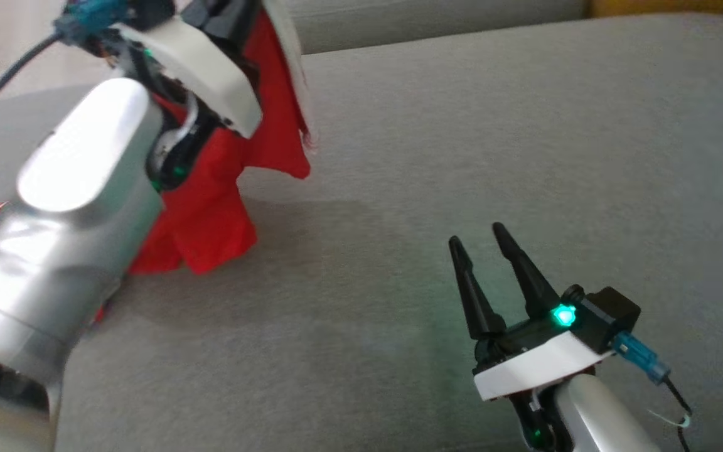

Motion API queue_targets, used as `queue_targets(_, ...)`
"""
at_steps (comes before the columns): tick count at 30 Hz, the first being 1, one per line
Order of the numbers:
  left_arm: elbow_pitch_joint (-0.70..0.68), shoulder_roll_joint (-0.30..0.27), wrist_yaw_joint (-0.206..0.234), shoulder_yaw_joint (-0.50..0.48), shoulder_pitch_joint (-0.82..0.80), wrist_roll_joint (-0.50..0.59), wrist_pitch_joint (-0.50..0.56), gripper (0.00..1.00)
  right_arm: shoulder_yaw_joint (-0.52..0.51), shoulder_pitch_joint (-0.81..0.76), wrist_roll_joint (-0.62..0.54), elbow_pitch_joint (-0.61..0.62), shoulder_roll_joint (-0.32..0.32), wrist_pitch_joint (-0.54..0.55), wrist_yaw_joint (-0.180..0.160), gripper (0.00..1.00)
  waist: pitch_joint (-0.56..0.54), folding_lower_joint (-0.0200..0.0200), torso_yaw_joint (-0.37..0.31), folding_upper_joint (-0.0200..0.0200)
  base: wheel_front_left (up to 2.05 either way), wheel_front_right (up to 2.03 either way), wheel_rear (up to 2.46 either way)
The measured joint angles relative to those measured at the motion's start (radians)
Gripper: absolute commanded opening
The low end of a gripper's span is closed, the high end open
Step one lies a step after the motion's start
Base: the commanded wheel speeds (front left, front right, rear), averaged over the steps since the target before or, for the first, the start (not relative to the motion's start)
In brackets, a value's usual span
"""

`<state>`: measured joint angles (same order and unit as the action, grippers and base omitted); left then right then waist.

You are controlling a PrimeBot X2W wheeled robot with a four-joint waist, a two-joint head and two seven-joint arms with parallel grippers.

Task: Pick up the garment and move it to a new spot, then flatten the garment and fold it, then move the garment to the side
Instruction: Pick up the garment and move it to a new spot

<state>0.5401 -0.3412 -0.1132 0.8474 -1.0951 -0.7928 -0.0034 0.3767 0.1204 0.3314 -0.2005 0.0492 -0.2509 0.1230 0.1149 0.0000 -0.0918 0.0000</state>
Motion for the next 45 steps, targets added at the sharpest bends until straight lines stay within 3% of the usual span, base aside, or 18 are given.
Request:
queue_targets(8, -0.051, 0.096, 0.01, 0.04, -0.008, 0.001, -0.007, 0.0, 0.04, 0.014, 0.04, 0.047, 0.0, 0.0, 0.0, 1.0, 0.038, 0.0001, -0.197, 0.0, 0.0, 0.0, 0.0)
queue_targets(9, -0.051, 0.108, 0.007, 0.052, -0.008, 0.001, -0.008, 0.41, 0.04, 0.014, 0.042, 0.051, 0.0, 0.0, 0.0, 1.0, 0.044, 0.0, -0.217, 0.0, 0.0, 0.0, 0.0)
queue_targets(10, -0.044, 0.118, 0.007, 0.061, -0.008, 0.001, -0.009, 1.0, 0.04, 0.014, 0.048, 0.056, 0.0, 0.0, 0.0, 1.0, 0.051, 0.0001, -0.236, 0.0, 0.0, 0.0, 0.0)
queue_targets(14, -0.009, 0.143, -0.003, 0.1, -0.009, 0.011, -0.016, 1.0, 0.038, 0.014, 0.058, 0.069, 0.0, 0.0, 0.0, 1.0, 0.089, 0.0, -0.287, 0.0, 0.0, 0.0, 0.0)
queue_targets(18, 0.029, 0.131, -0.01, 0.116, -0.018, 0.011, -0.034, 1.0, 0.023, 0.015, 0.061, 0.075, 0.0, 0.0, 0.0, 1.0, 0.121, 0.0004, -0.288, 0.0, 0.0, 0.0, 0.0)
queue_targets(31, 0.064, 0.011, -0.006, 0.108, 0.01, 0.026, -0.17, 1.0, -0.052, 0.014, 0.017, 0.038, 0.0, 0.0, 0.0, 1.0, 0.085, 0.0, -0.093, 0.0, 0.0, 0.0, 0.0)
queue_targets(37, -0.039, -0.066, 0.09, 0.089, 0.229, 0.026, -0.229, 1.0, -0.076, 0.008, 0.009, 0.022, 0.0, 0.0, 0.0, 1.0, 0.034, 0.0, 0.014, 0.0, 0.0, 0.0, 0.0)
queue_targets(42, -0.198, -0.116, 0.234, 0.025, 0.512, -0.006, -0.246, 1.0, -0.105, -0.033, 0.008, 0.019, 0.0, 0.0, 0.0, 1.0, -0.013, -0.0001, 0.079, 0.0, 0.0, 0.0, 0.0)
queue_targets(45, -0.308, -0.122, 0.322, -0.049, 0.692, 0.047, -0.246, 1.0, -0.126, -0.06, 0.001, 0.015, 0.0, 0.0, 0.0, 1.0, -0.03, -0.0002, 0.113, 0.0, 0.0, 0.0, 0.0)
